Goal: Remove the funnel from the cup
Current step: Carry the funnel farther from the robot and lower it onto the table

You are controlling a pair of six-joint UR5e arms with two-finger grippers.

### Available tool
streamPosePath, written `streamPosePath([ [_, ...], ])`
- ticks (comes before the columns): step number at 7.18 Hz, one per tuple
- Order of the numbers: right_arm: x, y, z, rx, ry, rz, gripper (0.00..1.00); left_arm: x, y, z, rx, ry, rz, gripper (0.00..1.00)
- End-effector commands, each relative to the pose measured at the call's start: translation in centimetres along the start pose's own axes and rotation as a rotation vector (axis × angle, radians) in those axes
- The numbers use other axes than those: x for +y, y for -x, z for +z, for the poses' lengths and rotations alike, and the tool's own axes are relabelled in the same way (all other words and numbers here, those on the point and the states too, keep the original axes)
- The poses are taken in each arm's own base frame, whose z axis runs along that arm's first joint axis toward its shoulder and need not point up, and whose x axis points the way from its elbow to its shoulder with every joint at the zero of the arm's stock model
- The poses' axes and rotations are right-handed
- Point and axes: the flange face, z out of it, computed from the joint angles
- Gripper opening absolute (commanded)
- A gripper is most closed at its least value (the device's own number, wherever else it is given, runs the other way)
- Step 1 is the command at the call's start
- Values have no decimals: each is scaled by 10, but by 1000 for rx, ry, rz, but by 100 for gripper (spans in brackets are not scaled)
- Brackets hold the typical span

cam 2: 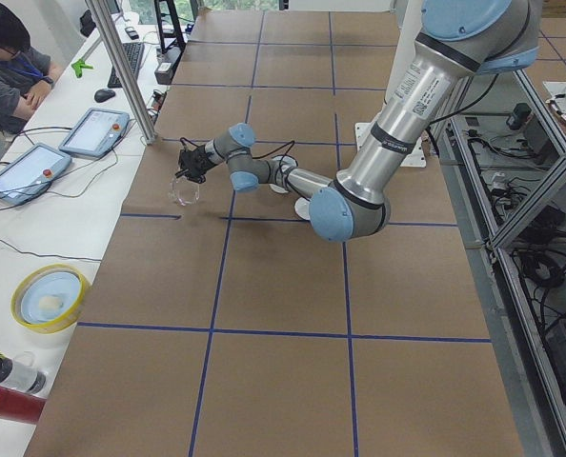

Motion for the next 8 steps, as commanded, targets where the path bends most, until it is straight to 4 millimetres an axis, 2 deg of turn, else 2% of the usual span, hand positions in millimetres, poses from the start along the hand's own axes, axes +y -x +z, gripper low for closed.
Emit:
streamPosePath([
  [1, 0, 0, 0, 0, 0, 0, 100, 1, 6, 9, 11, 9, 6, 52],
  [2, 0, 0, 0, 0, 0, 0, 100, 1, 8, 9, 7, 9, 11, 100],
  [3, 0, 0, 0, 0, 0, 0, 100, 1, 9, 9, 5, 12, 35, 100],
  [5, 0, 0, 0, 0, 0, 0, 100, -23, -22, -13, 18, 136, 226, 100],
  [6, 0, 0, 0, 0, 1, 1, 100, -30, -32, -43, -14, 206, 311, 100],
  [7, 0, 0, 0, 0, 0, 0, 100, -31, -47, -85, -48, 269, 405, 100],
  [8, 0, 0, 0, 0, 0, 0, 100, -35, -47, -140, -90, 319, 502, 100],
])
